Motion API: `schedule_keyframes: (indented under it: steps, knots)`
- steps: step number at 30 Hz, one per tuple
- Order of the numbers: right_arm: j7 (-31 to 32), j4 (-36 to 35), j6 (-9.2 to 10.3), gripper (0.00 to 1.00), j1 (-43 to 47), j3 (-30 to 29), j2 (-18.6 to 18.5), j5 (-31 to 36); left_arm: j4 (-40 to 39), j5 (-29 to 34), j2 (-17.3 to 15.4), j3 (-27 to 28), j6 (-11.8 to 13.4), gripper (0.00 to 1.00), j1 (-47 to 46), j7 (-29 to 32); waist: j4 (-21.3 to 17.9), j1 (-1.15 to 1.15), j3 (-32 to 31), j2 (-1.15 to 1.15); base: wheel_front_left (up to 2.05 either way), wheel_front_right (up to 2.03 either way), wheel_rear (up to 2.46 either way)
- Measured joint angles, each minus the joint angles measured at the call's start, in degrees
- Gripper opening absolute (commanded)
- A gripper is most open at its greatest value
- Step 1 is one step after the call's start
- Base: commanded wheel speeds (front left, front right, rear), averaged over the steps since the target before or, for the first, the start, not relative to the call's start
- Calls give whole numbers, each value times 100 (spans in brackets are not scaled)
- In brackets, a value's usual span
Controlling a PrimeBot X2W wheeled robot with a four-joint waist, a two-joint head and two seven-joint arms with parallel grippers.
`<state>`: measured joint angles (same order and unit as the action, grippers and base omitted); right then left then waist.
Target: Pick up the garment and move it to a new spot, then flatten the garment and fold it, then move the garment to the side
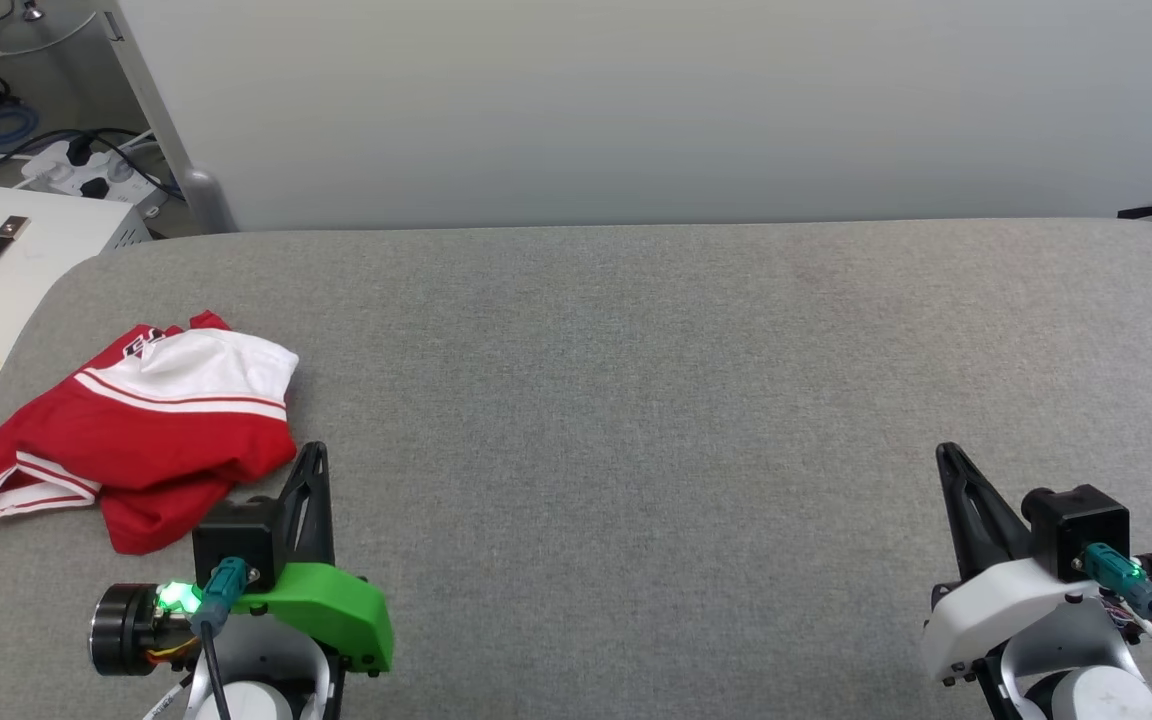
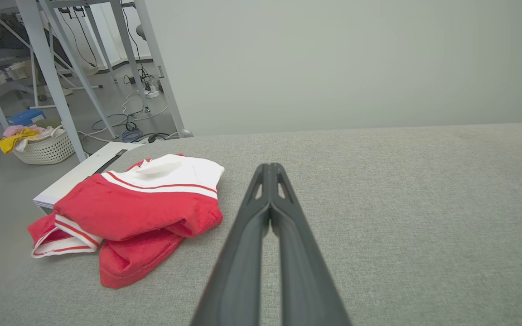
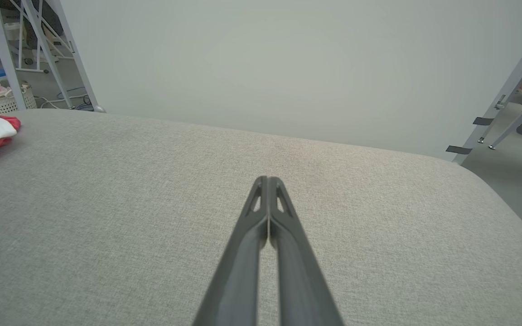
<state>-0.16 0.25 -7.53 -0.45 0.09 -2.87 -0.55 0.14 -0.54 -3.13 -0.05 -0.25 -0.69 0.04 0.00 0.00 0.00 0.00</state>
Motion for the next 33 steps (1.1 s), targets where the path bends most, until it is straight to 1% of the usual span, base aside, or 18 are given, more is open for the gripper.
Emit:
schedule_keyframes:
  steps: [5, 6, 15, 33]
  knots:
    - [0, 0, 0, 0, 0, 0, 1, 0, 0, 0, 0, 0, 0, 0, 0, 0, 0, 0, 0, 0, 0, 0, 0]
    - [0, 1, 0, 100, 0, 0, 1, 0, 0, 0, -1, -1, 0, 100, -1, 0, 0, 0, 0, 0, 0, 0, 0]
    - [-18, 19, 0, 100, 0, -3, 1, -29, 45, -34, -1, -12, -1, 100, -2, -10, -2, 0, -2, 0, 0, 0, 0]
    - [-220, 70, 0, 100, 1, -34, 2, -271, 254, -256, -1, -71, -2, 100, -2, -231, -2, 0, -8, 0, 0, 0, 0]
